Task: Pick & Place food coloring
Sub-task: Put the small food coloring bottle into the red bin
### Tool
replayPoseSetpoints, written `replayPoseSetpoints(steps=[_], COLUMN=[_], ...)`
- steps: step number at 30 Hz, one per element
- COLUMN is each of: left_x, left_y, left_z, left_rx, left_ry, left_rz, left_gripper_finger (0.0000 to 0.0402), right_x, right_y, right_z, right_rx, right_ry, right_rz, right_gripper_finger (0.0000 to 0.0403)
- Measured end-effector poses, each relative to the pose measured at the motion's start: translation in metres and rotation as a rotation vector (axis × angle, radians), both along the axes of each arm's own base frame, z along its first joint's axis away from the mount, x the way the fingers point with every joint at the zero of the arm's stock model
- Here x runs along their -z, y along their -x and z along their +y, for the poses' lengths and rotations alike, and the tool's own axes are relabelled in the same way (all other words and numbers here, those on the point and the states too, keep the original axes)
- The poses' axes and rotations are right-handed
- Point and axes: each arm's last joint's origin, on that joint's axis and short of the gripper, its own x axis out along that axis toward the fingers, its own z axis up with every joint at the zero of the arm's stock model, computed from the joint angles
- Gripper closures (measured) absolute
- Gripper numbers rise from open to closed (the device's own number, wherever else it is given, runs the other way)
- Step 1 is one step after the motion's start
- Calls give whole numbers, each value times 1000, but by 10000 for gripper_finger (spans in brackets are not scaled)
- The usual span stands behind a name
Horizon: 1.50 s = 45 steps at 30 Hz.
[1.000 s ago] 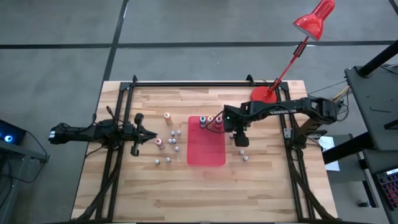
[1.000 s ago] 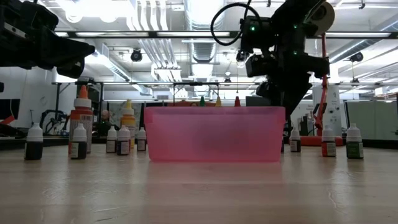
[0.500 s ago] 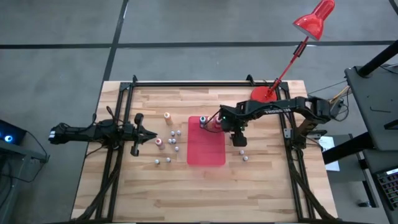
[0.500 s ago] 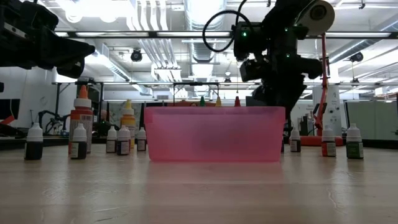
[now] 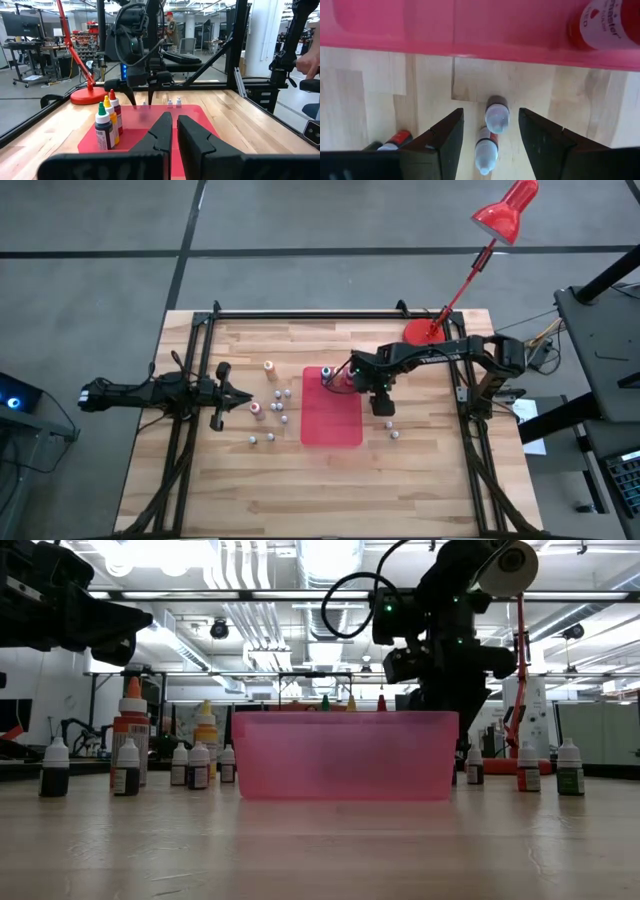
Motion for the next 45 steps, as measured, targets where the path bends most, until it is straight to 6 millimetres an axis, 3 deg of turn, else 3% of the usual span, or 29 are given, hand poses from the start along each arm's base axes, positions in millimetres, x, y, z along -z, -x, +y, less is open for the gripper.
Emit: replayPoseSetpoints(steps=[12,38,45], left_x=[0,0,0], left_y=[0,0,0], left_z=[0,0,0], left_rx=[0,0,0], left_ry=[0,0,0], left_rz=[0,0,0], left_gripper_finger=[399,399,399], right_x=[3,7,7], right_y=[1,4,3], right_z=[-4,-3,-3], right_rx=[13,0,3], right_ry=[1,3,2], right_rz=[-4,-5,-5], right_gripper_finger=[228,341,345])
